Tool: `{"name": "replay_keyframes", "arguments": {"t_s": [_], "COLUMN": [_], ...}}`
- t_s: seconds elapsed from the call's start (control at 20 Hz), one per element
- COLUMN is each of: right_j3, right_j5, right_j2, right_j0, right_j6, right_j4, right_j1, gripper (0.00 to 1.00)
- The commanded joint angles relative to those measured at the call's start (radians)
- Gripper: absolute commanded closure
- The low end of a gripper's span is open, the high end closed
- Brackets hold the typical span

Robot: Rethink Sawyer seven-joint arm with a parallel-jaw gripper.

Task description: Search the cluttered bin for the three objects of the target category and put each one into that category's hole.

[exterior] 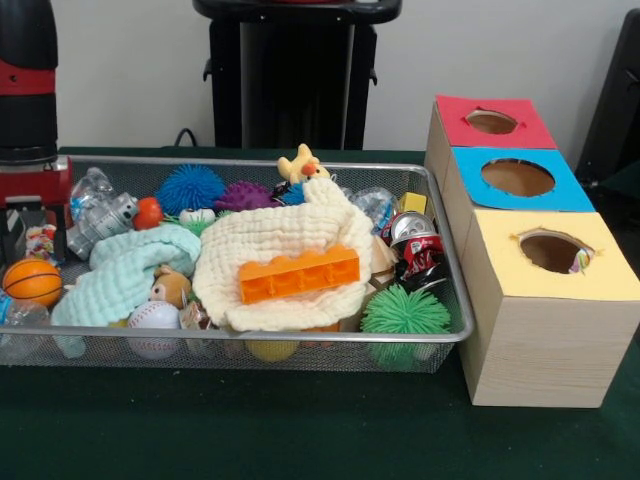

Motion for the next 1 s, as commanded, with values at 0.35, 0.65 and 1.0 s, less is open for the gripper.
{"name": "replay_keyframes", "arguments": {"t_s": [0.35, 0.65, 1.0], "right_j3": [-0.033, -0.029, -0.023], "right_j5": [0.155, 0.139, 0.119], "right_j2": [-0.059, -0.089, -0.096], "right_j0": [0.037, 0.059, 0.063], "right_j6": [0.011, 0.054, 0.053], "right_j4": [-0.016, -0.002, 0.002], "right_j1": [0.238, 0.232, 0.232], "gripper": [0.0, 0.0, 1.0]}}
